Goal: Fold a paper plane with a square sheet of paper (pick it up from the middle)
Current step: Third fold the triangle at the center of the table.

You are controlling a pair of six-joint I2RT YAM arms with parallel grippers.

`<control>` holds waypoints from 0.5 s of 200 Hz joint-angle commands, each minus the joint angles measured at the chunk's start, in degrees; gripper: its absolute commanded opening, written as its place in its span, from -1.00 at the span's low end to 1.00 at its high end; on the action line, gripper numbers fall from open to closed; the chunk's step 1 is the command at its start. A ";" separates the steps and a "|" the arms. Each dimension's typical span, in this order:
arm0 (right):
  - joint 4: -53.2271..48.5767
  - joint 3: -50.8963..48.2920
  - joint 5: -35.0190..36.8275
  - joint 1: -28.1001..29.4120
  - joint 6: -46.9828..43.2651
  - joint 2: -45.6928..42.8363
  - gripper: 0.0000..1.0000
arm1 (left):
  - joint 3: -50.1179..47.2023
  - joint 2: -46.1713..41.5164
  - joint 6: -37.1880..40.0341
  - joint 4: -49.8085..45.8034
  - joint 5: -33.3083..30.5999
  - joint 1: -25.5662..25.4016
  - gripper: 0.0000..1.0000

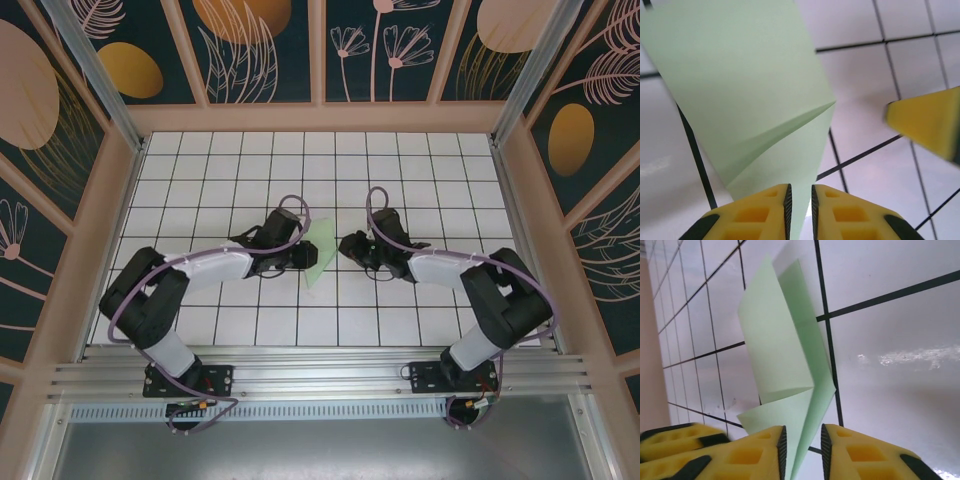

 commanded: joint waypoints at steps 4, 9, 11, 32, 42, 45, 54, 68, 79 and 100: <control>-0.88 3.29 -3.16 -0.62 -4.24 3.62 -0.40 | 2.70 -1.79 1.03 -3.83 -5.72 -0.24 -0.57; -0.57 3.72 -3.58 -0.81 -4.52 4.40 -0.40 | 2.97 -1.53 0.79 -4.36 -6.46 -0.32 -0.59; -0.55 3.88 -3.67 -0.88 -4.57 4.63 -0.40 | 3.11 -1.39 0.80 -4.41 -6.64 -0.29 -0.59; 0.26 5.34 -5.36 -1.02 -5.43 7.30 -0.36 | 3.88 0.39 0.81 -5.04 -5.81 -0.28 -0.69; 0.78 6.24 -6.79 -0.99 -5.85 8.70 -0.33 | 3.73 0.70 0.46 -4.73 -5.24 -0.27 -0.73; 0.78 6.55 -7.07 -1.02 -6.01 9.07 -0.32 | 3.60 0.70 0.39 -4.48 -5.04 -0.24 -0.74; 0.53 7.23 -7.54 -1.01 -6.59 9.93 -0.27 | 3.42 0.70 0.25 -4.18 -4.82 -0.28 -0.77; 0.80 7.86 -8.39 -1.00 -6.95 10.96 -0.24 | 3.00 0.32 0.16 -4.29 -5.01 -0.26 -0.81; 1.70 8.05 -9.52 -1.02 -7.14 11.61 -0.23 | 2.32 -0.08 0.18 -3.61 -4.23 -0.28 -0.81; 3.43 8.34 -12.25 -0.97 -7.79 12.75 -0.23 | 2.03 0.50 0.11 -3.70 -3.41 -0.28 -0.84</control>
